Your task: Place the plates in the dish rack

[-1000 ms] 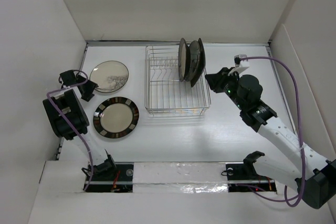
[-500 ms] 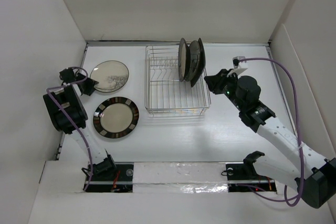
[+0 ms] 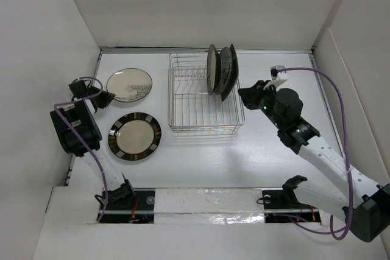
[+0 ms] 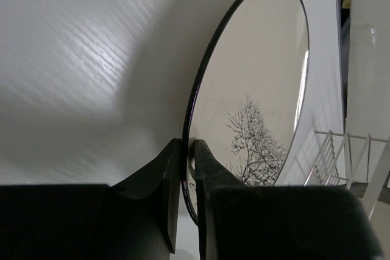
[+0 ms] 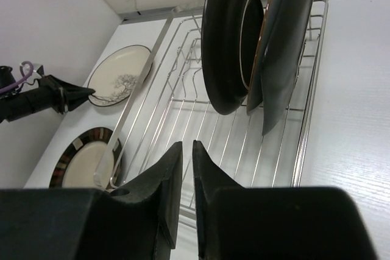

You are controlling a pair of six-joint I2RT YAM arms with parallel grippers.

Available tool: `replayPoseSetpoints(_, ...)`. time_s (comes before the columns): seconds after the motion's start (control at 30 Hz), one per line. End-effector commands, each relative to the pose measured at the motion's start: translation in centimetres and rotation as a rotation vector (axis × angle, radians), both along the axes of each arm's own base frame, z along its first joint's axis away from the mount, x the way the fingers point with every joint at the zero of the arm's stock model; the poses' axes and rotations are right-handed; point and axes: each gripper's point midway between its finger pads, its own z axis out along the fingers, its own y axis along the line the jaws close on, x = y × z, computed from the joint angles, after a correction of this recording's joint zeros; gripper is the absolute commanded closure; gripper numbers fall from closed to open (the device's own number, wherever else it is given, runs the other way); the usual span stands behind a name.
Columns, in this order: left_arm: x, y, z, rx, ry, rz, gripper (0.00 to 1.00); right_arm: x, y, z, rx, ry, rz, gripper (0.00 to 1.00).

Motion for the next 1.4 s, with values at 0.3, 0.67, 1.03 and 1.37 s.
replayPoseSetpoints(0.3, 0.7, 0.8, 16.7, 0.148, -0.493, 0.099, 1.0, -1.9, 3.0, 3.2, 0.037, -0.105, 0.151, 0.36)
replayPoseSetpoints(0.67, -1.4, -1.6, 26.6, 0.162, -0.75, 0.037, 1.0, -3.8, 5.7, 6.5, 0.1, -0.147, 0.293, 0.27)
replayPoseSetpoints(1.03, -8.9, -9.6, 39.1, 0.164, -1.043, -0.109, 1.0, -1.7, 10.4, 8.6, 0.146, -0.114, 0.44, 0.12)
replayPoseSetpoints(1.37, -13.5, -17.5, 40.3, 0.005, -1.127, -0.371, 1.0, -0.5, 15.1, 11.6, 0.244, -0.163, 0.635, 0.05)
